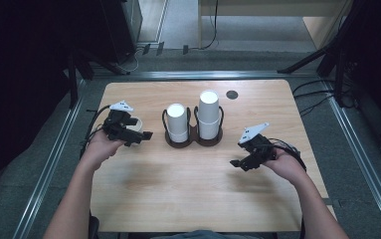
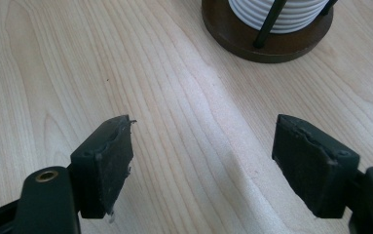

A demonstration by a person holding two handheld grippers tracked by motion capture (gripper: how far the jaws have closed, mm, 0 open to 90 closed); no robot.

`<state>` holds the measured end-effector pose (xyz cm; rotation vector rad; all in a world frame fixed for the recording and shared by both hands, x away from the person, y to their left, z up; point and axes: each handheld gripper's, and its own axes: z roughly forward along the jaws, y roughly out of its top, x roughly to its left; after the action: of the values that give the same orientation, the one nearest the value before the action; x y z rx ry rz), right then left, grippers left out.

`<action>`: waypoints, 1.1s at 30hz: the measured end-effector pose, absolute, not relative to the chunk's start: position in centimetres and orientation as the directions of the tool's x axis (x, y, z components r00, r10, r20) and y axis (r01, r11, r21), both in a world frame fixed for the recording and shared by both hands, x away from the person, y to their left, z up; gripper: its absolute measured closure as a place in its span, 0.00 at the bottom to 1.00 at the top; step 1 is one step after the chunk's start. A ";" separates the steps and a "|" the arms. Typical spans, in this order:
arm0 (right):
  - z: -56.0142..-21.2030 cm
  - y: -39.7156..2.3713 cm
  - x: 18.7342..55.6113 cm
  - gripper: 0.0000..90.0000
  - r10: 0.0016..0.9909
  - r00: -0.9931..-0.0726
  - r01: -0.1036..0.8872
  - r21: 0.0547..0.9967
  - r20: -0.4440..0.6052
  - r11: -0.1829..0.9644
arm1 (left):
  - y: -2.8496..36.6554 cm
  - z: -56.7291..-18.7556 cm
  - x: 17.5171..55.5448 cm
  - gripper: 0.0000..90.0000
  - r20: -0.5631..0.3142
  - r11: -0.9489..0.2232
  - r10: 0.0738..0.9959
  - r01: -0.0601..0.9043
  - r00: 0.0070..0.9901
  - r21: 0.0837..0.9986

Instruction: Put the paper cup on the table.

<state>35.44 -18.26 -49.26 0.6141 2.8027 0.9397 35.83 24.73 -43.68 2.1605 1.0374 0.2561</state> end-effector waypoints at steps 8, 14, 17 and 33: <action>-49.2 -18.1 35.5 0.26 0.410 -0.912 0.334 0.605 0.013 0.723 | 23.0 -44.4 35.4 0.14 -0.122 -0.447 0.715 0.584 0.688 0.677; -49.1 -17.9 35.6 0.26 0.402 -0.916 0.326 0.604 0.011 0.727 | 21.5 -44.9 34.9 0.14 -0.115 -0.458 0.703 0.571 0.702 0.681; -49.1 -17.6 35.8 0.26 0.394 -0.919 0.318 0.603 0.008 0.731 | 20.6 -45.1 34.5 0.14 -0.105 -0.479 0.690 0.561 0.716 0.675; -49.3 -16.8 35.9 0.26 0.369 -0.930 0.297 0.596 0.001 0.746 | 17.7 -46.0 33.6 0.13 -0.110 -0.524 0.639 0.535 0.762 0.663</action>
<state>35.93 -16.85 -49.31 0.5402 2.8258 0.9339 33.56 17.68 -46.03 2.2497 0.8725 0.1904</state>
